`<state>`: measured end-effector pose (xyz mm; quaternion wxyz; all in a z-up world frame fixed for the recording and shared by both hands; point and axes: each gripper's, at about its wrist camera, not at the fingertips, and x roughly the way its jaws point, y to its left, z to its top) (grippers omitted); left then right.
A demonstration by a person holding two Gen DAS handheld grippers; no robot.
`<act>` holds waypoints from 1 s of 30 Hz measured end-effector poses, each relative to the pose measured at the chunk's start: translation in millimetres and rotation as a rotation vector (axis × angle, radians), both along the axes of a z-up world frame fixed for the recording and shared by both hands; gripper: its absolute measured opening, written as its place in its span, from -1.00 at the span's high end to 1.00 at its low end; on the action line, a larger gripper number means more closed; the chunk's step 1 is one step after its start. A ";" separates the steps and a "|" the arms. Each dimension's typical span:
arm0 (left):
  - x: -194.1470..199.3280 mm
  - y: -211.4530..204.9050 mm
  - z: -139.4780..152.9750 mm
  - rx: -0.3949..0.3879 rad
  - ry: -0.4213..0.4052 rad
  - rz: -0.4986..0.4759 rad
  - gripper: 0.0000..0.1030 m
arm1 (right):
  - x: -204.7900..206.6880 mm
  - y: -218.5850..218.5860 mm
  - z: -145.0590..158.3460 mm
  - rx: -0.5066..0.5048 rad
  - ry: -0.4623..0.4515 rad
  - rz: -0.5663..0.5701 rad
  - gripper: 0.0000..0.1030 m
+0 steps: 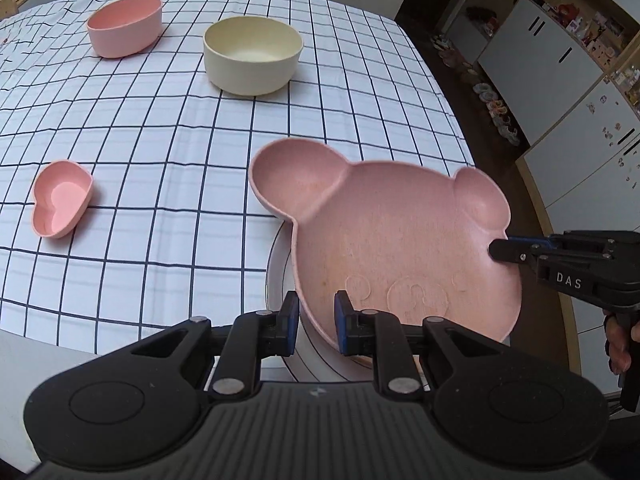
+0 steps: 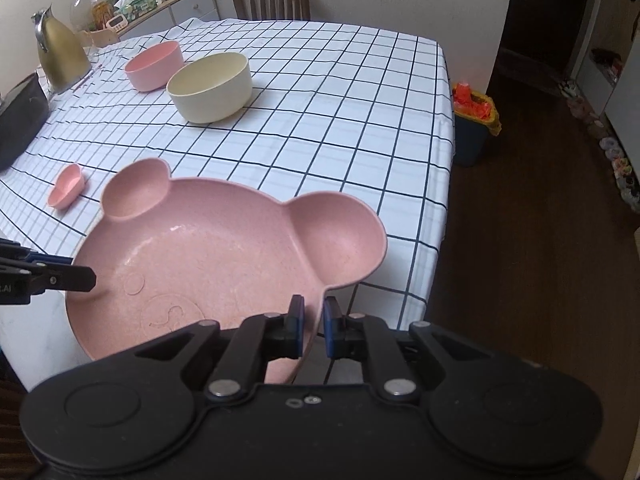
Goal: Organize plates and bowls
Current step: 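Carry the bear plate with both grippers and lower it onto the stacked plates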
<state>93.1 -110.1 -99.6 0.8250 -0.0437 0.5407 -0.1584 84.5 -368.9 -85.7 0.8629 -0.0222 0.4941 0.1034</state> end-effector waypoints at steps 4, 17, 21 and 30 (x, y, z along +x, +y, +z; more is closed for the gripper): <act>-0.4 1.5 -5.5 0.015 0.006 0.013 0.65 | 1.5 2.0 -2.5 0.002 0.005 0.005 0.85; 4.5 4.7 -10.3 0.011 0.013 0.028 0.65 | 7.3 6.6 -4.9 -0.015 0.008 0.003 0.67; 4.2 4.6 -9.6 0.013 0.013 0.027 0.65 | 5.4 0.8 -1.3 0.004 0.020 -0.007 0.62; -4.9 5.5 5.5 0.031 -0.035 0.021 0.61 | -4.8 -4.7 26.2 0.084 -0.007 0.017 0.37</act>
